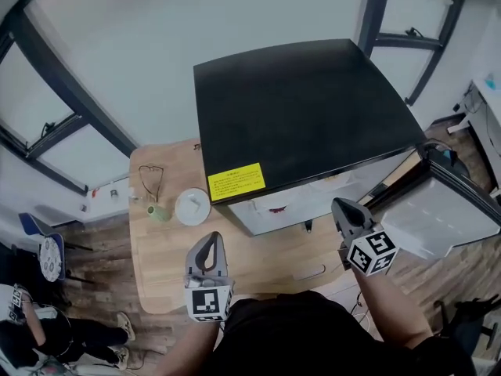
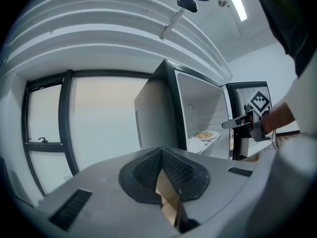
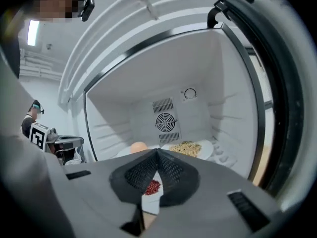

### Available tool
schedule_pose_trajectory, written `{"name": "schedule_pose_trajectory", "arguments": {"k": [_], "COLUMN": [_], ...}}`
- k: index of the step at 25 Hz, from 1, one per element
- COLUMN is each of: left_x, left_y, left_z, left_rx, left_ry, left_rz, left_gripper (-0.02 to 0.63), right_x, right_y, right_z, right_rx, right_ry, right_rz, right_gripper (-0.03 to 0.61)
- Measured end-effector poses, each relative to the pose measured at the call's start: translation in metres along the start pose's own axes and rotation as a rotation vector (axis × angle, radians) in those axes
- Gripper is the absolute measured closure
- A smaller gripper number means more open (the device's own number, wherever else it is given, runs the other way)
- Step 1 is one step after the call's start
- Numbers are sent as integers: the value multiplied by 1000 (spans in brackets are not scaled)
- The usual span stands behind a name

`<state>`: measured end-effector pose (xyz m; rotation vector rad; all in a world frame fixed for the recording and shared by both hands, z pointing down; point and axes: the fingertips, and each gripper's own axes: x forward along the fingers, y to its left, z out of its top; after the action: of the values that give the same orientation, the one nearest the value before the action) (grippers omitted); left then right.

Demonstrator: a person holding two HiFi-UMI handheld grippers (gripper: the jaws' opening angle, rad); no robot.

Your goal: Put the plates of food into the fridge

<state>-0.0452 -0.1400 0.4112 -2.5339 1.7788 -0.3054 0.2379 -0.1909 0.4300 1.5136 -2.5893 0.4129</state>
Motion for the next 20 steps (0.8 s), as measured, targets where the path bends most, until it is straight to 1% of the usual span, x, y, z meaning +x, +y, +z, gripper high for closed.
{"name": "schedule_pose_trajectory", "arguments": {"k": [2, 6, 14, 20], "left_x": [3, 9, 14, 15], "left_y": [-5, -4, -5, -3], "left_z": [-2, -1, 2, 5], "left_rx": [0, 11, 23, 31], "left_ry": [3, 9, 13, 18], "left_rz": [-13, -14, -16, -12], "left_gripper": [611, 611, 611, 611], "right_x": [-7, -9, -1, 3], "right_y": [-8, -17, -17, -11], "right_z": [7, 11, 10, 10], "right_rx": [-20, -17, -27, -64], "right_ry": [-18, -36, -27, -19], "right_rz": [-26, -54, -38, -22], "right_gripper": [557, 557, 557, 557]}}
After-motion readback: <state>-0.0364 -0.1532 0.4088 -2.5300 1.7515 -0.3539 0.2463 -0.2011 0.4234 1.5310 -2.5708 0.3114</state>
